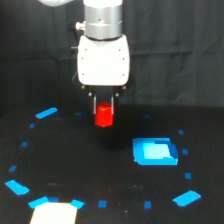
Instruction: Pick up the red object from the table
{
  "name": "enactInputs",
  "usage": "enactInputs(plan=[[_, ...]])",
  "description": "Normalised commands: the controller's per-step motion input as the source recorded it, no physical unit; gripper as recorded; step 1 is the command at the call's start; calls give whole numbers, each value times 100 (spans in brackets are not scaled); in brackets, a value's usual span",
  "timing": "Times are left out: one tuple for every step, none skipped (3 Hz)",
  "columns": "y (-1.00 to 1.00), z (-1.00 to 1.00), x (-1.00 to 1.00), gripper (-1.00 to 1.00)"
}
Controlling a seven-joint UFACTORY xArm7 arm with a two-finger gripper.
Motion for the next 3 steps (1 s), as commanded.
enactInputs(plan=[[-12,100,-15,-100],[-11,61,0,-82],[1,41,0,-100]])
